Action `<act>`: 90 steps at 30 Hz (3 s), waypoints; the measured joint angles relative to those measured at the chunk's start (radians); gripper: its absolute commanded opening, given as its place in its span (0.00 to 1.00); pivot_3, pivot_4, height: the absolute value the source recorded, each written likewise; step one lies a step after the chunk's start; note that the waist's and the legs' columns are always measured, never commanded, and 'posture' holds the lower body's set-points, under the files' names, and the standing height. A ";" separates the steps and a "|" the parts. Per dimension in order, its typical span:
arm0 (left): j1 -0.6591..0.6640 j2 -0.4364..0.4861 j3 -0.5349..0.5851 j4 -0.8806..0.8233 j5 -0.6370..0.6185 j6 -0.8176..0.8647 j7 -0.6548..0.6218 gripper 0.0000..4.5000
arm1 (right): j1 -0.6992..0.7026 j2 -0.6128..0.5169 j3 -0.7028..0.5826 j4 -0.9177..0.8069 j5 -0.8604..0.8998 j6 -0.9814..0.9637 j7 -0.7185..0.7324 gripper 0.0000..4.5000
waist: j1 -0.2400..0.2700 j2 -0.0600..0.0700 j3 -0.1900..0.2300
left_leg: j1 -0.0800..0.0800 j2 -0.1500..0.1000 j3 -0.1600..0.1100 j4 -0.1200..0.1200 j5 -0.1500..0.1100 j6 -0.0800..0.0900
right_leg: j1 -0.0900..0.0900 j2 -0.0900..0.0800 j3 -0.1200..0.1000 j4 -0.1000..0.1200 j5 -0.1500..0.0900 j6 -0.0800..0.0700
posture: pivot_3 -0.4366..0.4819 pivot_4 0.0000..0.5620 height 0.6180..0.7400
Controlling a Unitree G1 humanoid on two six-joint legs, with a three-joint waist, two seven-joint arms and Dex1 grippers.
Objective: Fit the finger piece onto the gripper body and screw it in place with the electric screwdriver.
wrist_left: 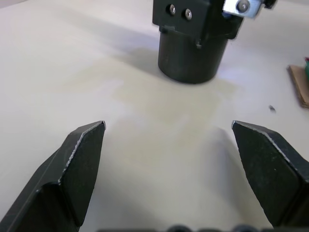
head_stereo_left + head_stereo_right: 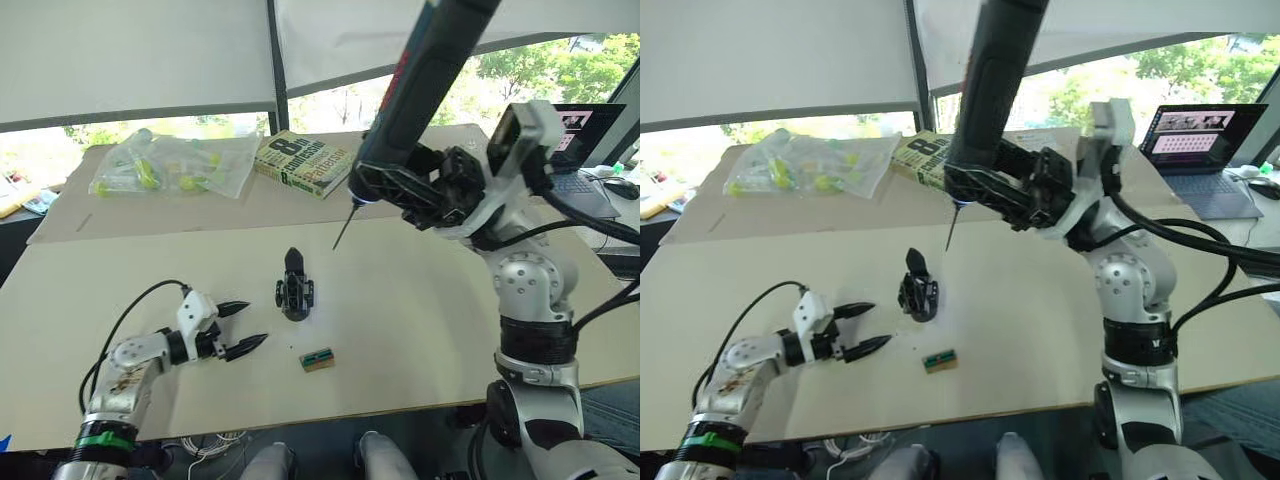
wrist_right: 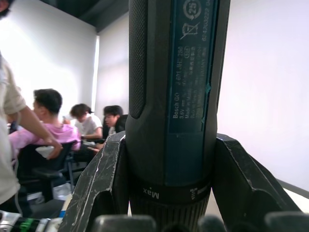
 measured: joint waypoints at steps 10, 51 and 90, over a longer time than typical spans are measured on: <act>0.139 0.109 0.228 0.079 -0.100 -0.159 -0.169 0.98 | 0.251 -0.181 -0.105 0.073 -0.135 -0.157 0.141 0.43 | 0.020 0.000 0.001 | -0.003 0.000 0.002 0.000 0.000 0.000 | -0.002 0.000 0.000 -0.002 0.000 0.000 | 0.48 0.27 1.00; 0.115 0.213 0.185 -0.196 -0.150 0.132 -0.126 0.98 | 0.310 -0.072 -0.036 0.269 -0.269 -0.461 0.253 0.43 | 0.000 0.003 0.004 | -0.001 0.007 0.006 0.000 -0.001 -0.001 | -0.001 0.004 -0.001 0.001 0.000 -0.004 | 0.48 0.27 1.00; 0.137 -0.138 -0.235 -0.241 0.120 -0.186 0.016 0.98 | 0.292 0.036 0.242 -0.186 -0.133 -0.190 0.228 0.43 | 0.032 0.003 0.003 | 0.000 0.004 0.006 0.005 -0.001 0.000 | 0.002 0.001 -0.001 0.001 0.001 -0.004 | 0.48 0.27 1.00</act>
